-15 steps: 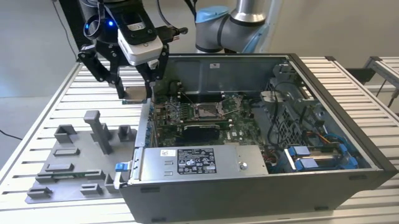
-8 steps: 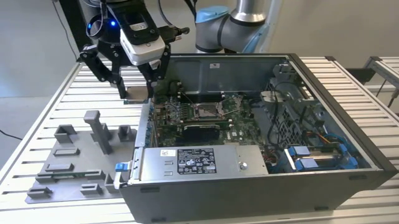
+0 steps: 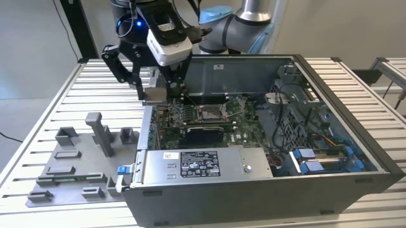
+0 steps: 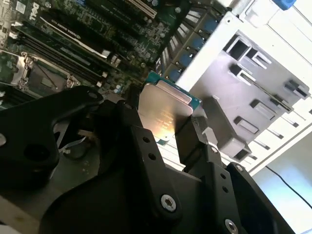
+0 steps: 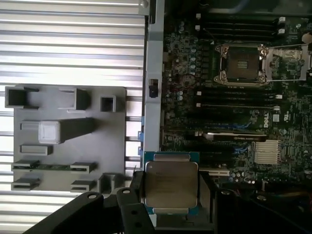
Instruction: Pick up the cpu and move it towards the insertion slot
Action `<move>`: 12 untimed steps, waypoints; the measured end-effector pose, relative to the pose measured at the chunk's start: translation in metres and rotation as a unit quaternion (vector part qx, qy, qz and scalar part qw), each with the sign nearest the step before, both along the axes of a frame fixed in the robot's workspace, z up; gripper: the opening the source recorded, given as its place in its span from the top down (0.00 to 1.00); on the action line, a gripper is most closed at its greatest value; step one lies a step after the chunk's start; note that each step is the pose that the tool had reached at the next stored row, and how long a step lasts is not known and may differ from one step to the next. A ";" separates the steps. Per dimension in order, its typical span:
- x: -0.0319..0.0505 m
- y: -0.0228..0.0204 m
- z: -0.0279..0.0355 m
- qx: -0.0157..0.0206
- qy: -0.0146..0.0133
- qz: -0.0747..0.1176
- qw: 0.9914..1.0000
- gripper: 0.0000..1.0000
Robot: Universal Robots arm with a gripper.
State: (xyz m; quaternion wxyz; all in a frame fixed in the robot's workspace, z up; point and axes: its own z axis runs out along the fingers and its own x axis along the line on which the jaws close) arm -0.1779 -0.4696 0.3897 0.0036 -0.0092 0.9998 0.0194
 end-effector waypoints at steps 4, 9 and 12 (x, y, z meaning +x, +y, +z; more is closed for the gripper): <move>0.0157 0.0000 0.0000 0.000 0.000 0.000 1.000 1.00; 0.0353 0.0000 0.0000 0.000 0.000 0.000 1.000 1.00; 0.0465 0.0000 -0.0001 0.000 0.000 0.000 1.000 1.00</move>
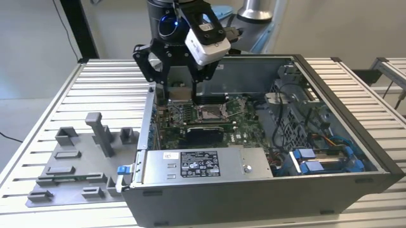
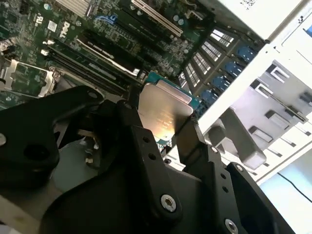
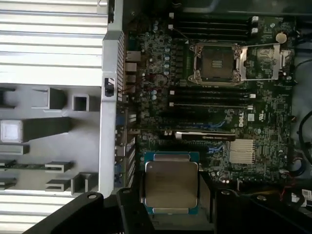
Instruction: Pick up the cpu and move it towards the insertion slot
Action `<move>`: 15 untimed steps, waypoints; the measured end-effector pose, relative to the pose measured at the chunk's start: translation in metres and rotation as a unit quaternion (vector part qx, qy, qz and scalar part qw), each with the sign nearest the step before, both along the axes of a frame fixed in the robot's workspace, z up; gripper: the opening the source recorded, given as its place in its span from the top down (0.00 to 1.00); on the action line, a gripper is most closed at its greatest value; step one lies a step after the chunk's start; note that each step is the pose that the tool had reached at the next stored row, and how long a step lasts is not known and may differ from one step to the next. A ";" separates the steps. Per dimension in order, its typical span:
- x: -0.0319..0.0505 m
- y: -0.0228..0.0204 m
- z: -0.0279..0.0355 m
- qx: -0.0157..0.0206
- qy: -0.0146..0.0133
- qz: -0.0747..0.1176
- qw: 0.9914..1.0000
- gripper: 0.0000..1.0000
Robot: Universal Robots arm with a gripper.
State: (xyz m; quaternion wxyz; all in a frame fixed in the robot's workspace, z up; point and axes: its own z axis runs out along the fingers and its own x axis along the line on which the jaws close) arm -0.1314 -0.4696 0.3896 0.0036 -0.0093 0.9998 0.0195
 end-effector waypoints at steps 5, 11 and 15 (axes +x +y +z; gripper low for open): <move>0.0163 0.0000 0.0000 0.000 0.000 0.000 1.000 1.00; 0.0338 0.0000 0.0001 0.000 0.000 0.000 1.000 1.00; 0.0444 0.0000 0.0001 0.000 0.000 0.000 1.000 1.00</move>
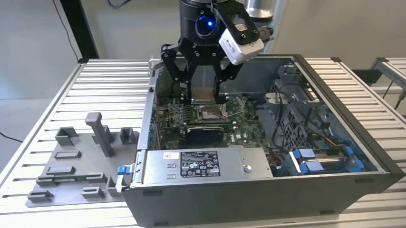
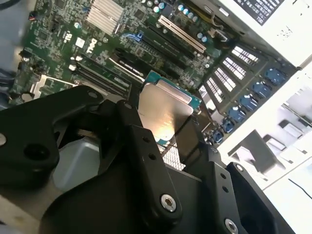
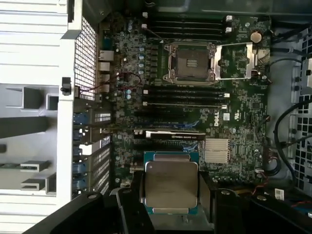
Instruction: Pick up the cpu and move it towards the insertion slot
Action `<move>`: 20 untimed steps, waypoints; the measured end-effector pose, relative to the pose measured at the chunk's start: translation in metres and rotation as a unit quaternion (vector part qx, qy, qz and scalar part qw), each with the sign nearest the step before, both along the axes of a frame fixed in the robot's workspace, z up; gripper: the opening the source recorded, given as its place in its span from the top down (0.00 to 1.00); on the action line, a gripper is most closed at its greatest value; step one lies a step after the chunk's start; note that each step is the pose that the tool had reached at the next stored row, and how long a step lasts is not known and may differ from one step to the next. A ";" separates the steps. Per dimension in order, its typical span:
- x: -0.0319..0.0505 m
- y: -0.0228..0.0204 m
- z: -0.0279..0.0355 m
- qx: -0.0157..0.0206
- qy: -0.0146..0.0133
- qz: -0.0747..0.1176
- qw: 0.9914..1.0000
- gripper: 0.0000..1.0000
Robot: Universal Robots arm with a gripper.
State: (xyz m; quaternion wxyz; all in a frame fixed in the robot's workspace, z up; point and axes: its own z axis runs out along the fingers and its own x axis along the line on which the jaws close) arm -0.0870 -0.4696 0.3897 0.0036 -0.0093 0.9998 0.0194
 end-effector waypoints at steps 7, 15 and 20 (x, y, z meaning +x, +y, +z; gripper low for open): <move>0.0158 0.0000 0.0000 0.000 0.000 0.000 1.000 1.00; 0.0230 0.0000 0.0000 0.000 0.000 0.000 1.000 1.00; 0.0231 0.0000 0.0000 0.000 0.000 0.000 1.000 1.00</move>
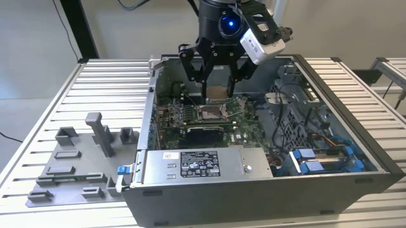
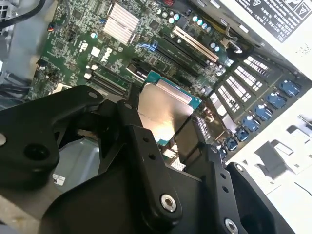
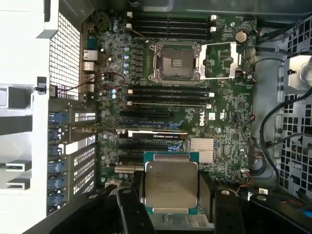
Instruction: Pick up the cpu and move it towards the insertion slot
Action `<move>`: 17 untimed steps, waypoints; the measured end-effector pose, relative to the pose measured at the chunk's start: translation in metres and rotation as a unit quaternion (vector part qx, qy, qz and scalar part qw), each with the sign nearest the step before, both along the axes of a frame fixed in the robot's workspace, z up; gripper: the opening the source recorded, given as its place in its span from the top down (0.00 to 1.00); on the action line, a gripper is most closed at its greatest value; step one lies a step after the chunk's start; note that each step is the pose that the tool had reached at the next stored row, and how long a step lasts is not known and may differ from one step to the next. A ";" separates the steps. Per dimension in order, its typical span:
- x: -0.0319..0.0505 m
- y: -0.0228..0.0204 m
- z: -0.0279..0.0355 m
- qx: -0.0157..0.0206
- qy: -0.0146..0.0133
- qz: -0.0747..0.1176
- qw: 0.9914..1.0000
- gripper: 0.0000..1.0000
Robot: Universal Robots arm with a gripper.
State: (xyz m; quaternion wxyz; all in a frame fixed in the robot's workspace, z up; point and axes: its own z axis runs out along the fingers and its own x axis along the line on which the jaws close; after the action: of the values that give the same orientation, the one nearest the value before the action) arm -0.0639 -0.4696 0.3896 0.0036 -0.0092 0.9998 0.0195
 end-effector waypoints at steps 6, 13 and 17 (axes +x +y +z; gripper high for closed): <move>0.0061 0.0000 0.0000 0.000 0.000 0.000 1.000 1.00; 0.0106 0.0000 0.0000 0.000 0.000 0.000 1.000 1.00; 0.0108 0.0000 0.0000 0.000 0.000 0.000 1.000 1.00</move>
State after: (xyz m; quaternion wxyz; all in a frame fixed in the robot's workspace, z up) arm -0.0531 -0.4696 0.3896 0.0036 -0.0092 0.9998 0.0195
